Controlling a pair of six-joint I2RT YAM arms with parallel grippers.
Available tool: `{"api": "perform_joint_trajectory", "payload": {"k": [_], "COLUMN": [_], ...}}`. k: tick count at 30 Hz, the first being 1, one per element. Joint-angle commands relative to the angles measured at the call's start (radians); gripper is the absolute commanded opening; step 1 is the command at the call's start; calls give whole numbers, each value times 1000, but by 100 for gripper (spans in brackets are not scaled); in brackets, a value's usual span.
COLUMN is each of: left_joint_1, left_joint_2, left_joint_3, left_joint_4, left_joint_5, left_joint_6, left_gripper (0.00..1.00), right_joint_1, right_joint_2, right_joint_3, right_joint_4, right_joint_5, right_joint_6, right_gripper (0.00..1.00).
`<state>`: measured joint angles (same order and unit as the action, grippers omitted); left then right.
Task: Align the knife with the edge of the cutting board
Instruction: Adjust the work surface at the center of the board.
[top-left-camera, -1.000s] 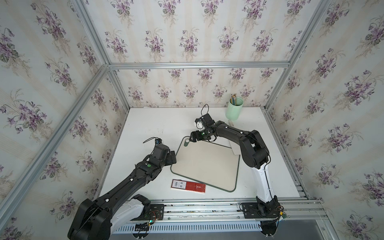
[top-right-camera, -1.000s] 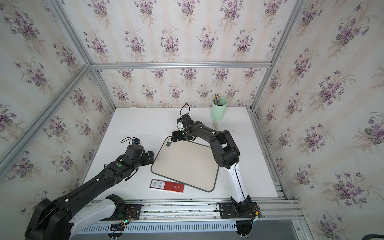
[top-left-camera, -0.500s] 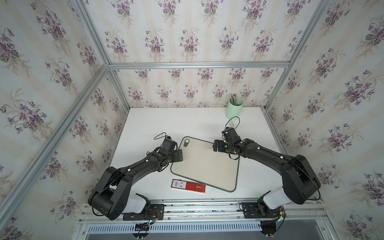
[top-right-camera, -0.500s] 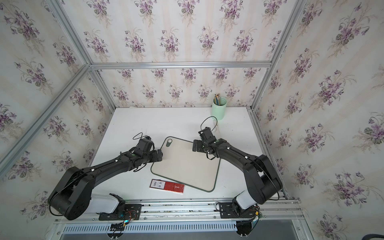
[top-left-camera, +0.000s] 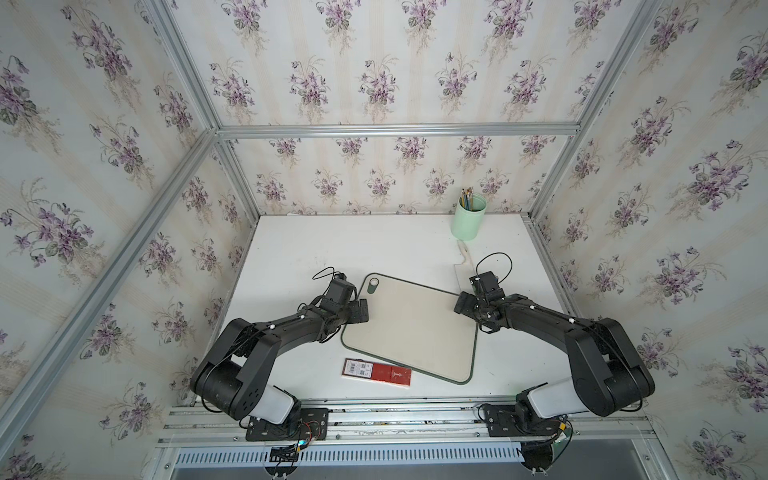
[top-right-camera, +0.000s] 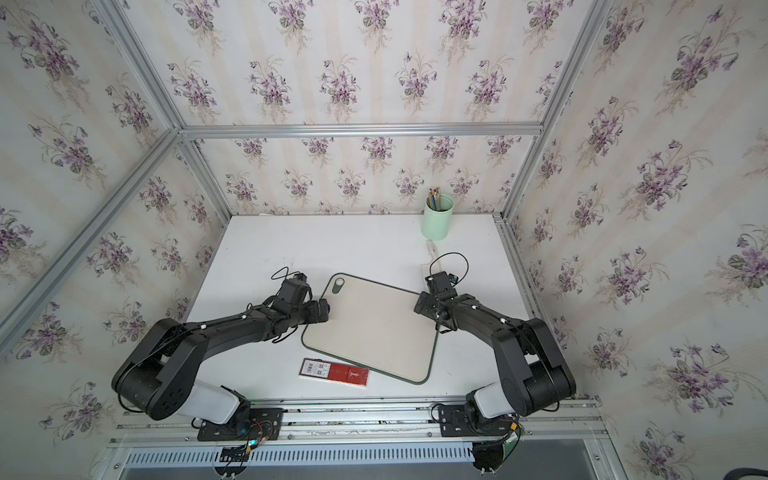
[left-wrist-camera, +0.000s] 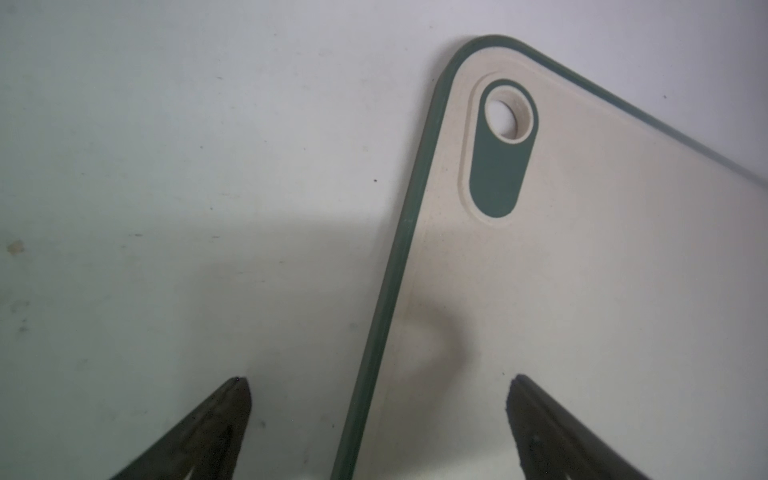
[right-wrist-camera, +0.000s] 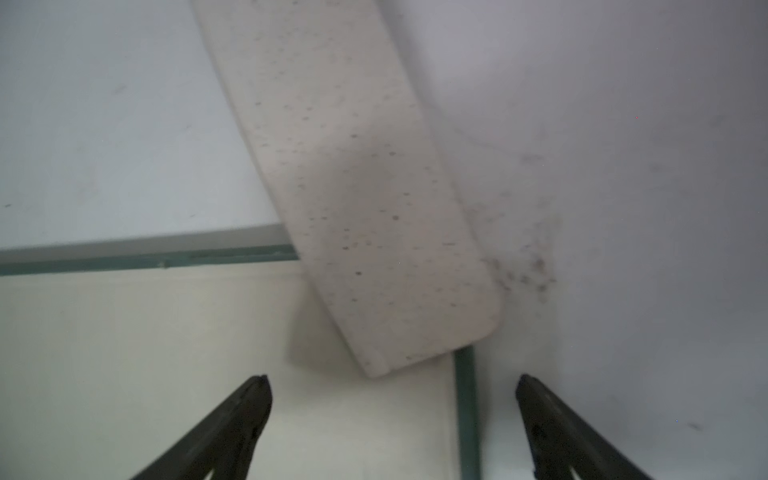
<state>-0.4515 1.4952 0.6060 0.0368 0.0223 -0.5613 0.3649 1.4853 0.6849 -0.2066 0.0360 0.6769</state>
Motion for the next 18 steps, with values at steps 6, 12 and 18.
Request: {"api": "perform_joint_trajectory", "payload": {"k": [6,12,18], "left_joint_1": [0,21,79], "left_joint_2": [-47,-36,-46], "left_joint_3": [-6,36,47], "left_joint_4": [-127,-195,-201], "left_joint_5": [4,-59,-37], "left_joint_6": [-36,-19,2], "left_gripper": [99,99,99], "right_joint_1": [117,152,166], "right_joint_2": [261,451,443], "right_joint_3": [289,488,500], "right_joint_4": [48,31,30], "right_joint_5": [-289,-353,-330], "right_joint_6": [-10,-24,-38], "right_gripper": [92,91,92]}}
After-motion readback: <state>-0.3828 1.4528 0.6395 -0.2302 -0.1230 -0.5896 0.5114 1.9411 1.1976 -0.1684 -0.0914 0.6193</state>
